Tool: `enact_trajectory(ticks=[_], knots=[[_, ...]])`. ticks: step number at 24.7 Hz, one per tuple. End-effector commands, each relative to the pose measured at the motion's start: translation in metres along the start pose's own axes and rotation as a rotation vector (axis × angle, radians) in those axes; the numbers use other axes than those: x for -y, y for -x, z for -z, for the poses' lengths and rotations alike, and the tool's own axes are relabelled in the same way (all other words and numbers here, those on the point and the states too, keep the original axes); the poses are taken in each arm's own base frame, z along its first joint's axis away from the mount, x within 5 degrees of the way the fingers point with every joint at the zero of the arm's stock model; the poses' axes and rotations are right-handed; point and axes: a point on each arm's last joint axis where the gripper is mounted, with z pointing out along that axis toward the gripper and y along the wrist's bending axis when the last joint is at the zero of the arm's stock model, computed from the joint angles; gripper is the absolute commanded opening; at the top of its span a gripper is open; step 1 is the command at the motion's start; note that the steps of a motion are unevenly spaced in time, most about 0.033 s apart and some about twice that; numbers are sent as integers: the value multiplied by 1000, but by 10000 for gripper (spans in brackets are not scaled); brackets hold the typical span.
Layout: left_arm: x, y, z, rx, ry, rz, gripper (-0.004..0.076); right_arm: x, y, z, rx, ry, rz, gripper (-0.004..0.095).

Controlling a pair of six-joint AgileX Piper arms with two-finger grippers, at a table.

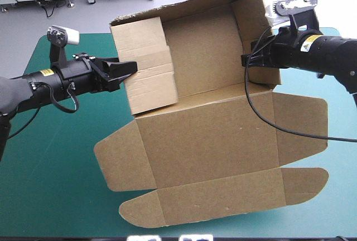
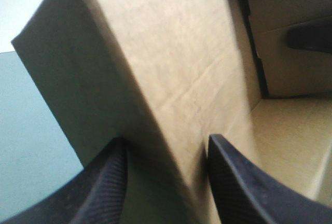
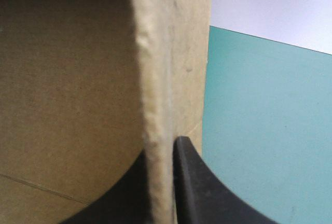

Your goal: Fold the box

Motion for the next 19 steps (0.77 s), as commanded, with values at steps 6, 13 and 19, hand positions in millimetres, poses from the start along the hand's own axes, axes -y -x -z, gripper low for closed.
enact_trajectory(ticks=[6,13,19], knots=[[-23,8,-23,37,27,104,349,-30,4,2,120,154,-49,6],[-26,7,-27,24,36,97,-8,-32,0,-11,84,148,-71,6],[-29,-1,-27,-61,111,85,-10,-21,-28,-63,-186,79,-136,6]])
